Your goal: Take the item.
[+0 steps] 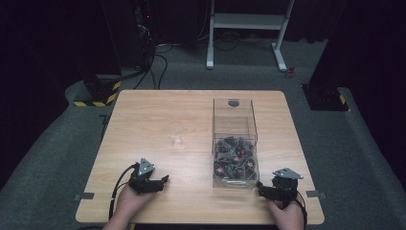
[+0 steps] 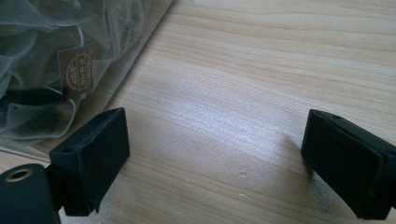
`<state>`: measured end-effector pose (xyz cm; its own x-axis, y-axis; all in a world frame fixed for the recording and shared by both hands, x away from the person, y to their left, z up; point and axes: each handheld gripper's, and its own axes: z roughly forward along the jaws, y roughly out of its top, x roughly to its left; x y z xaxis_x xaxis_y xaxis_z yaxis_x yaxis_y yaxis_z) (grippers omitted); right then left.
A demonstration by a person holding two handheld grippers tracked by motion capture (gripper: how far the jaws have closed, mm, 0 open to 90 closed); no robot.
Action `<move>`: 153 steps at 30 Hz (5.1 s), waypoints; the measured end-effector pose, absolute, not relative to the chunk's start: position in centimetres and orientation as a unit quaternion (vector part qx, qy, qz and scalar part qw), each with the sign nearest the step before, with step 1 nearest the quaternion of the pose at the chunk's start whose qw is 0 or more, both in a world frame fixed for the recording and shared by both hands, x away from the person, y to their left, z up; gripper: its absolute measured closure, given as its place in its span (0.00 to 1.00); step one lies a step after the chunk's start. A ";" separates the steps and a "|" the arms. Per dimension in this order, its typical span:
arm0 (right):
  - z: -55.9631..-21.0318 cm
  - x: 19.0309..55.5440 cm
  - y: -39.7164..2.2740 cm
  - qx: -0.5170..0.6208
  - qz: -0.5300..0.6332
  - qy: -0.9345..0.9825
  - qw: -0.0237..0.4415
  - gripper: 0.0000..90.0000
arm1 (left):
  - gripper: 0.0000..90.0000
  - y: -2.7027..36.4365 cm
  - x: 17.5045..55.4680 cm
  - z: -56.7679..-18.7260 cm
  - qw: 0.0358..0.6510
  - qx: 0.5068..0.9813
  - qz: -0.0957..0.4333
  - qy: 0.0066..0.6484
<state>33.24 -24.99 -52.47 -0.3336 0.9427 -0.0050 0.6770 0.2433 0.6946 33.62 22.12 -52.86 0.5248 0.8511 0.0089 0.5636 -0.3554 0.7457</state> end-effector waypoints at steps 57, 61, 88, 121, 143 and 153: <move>-52.5 33.1 -25.0 0.518 0.310 0.769 0.213 0.09 | 0.34 21.9 32.6 -50.7 0.402 0.789 0.208 0.415; -52.5 33.1 -25.0 0.516 0.310 0.769 0.214 0.09 | 0.34 21.7 32.5 -50.5 0.401 0.791 0.209 0.412; -52.5 33.1 -25.0 0.513 0.310 0.772 0.213 0.09 | 0.35 20.0 30.8 -48.3 0.446 0.780 0.224 0.378; -52.5 33.1 -25.0 0.511 0.310 0.773 0.212 0.09 | 0.33 19.2 30.6 -45.9 0.478 0.771 0.213 0.364; -52.5 33.1 -25.0 0.510 0.310 0.774 0.212 0.09 | 0.33 17.8 31.7 -44.0 0.500 0.765 0.202 0.353; -52.5 33.1 -25.0 0.510 0.310 0.774 0.212 0.09 | 0.34 17.0 32.0 -43.9 0.501 0.768 0.197 0.347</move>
<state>33.09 -25.03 -52.47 -0.3900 0.9207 -0.0108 0.6581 0.2869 0.6961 32.01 16.97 -43.90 0.6809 0.7309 -0.0460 0.3360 -0.2560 0.9064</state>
